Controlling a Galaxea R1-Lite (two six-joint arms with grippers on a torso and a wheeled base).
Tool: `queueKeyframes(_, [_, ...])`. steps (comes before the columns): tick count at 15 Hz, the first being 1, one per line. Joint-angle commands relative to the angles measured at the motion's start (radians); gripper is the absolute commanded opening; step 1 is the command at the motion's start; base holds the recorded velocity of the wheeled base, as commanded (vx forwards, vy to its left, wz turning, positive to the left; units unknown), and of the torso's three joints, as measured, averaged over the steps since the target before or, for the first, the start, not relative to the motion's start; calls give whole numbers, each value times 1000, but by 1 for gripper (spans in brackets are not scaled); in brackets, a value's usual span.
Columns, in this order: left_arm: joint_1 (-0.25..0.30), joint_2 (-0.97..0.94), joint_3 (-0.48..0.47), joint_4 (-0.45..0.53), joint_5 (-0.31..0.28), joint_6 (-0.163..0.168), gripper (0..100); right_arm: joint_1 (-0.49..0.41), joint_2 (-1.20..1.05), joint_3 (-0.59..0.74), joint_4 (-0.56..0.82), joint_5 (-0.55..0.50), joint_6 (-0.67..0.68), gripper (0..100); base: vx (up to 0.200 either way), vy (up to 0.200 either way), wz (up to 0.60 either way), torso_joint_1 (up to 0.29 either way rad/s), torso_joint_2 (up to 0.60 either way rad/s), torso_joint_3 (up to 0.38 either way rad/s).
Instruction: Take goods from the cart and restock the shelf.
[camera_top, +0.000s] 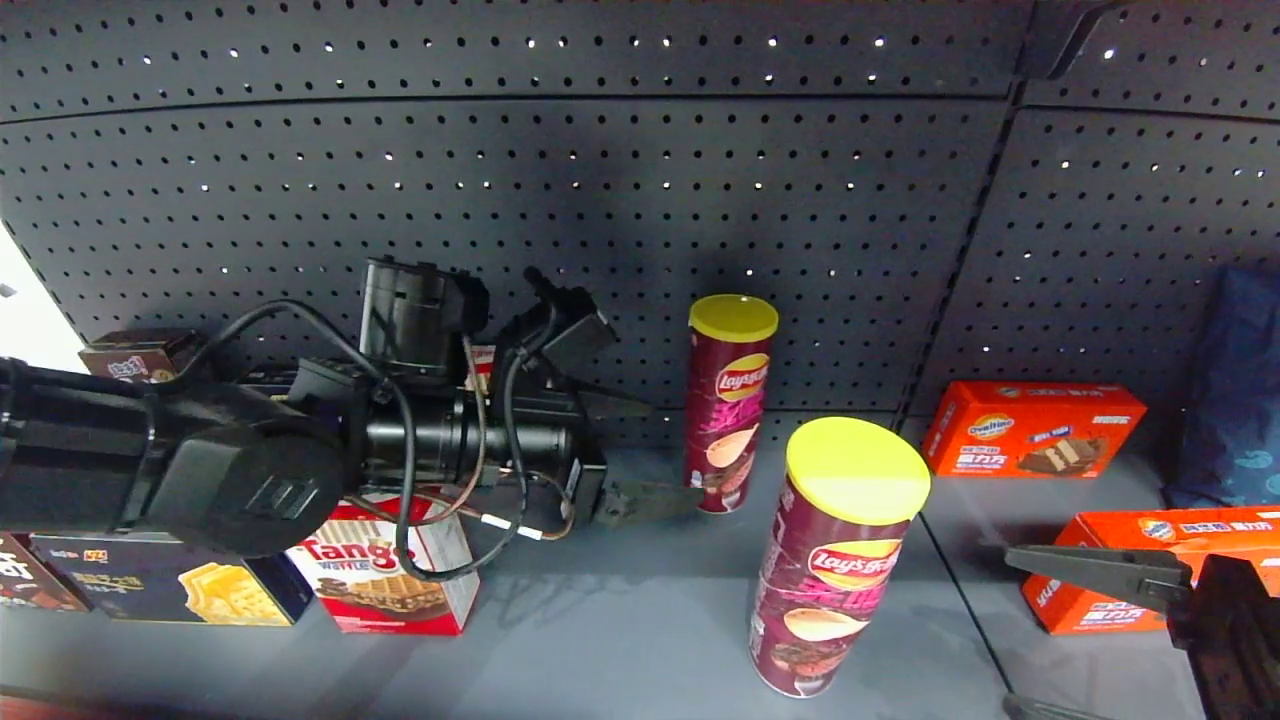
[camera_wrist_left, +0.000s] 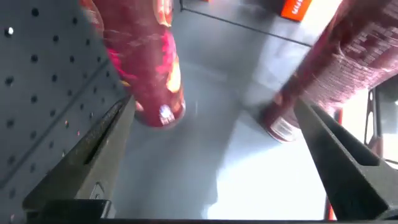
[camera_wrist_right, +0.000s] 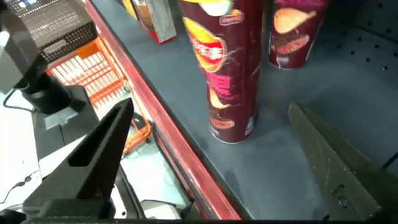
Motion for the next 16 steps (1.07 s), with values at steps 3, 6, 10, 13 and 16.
queueKeyframes(3, [1, -164, 140, 1, 66, -3, 100, -2, 38, 7, -2, -3, -2, 100, 0, 0, 0, 0, 0, 0])
queueKeyframes(6, [-24, -175, 128, 26, 229, -4, 100, -2, 44, 7, -2, -38, -3, 100, 0, 0, 0, 0, 0, 0])
queueKeyframes(10, [-105, -130, 50, 109, 445, -47, 100, -3, 42, 10, -2, -44, -3, 100, 0, 0, 0, 0, 0, 0])
queueKeyframes(13, [-114, -43, -93, 202, 651, -34, 100, -11, 44, 2, 0, -44, -2, 100, 0, 0, 0, 0, 0, 0])
queueKeyframes(16, [-110, 55, -191, 195, 816, 39, 100, -16, 58, 1, -2, -43, -2, 100, 0, 0, 0, 0, 0, 0])
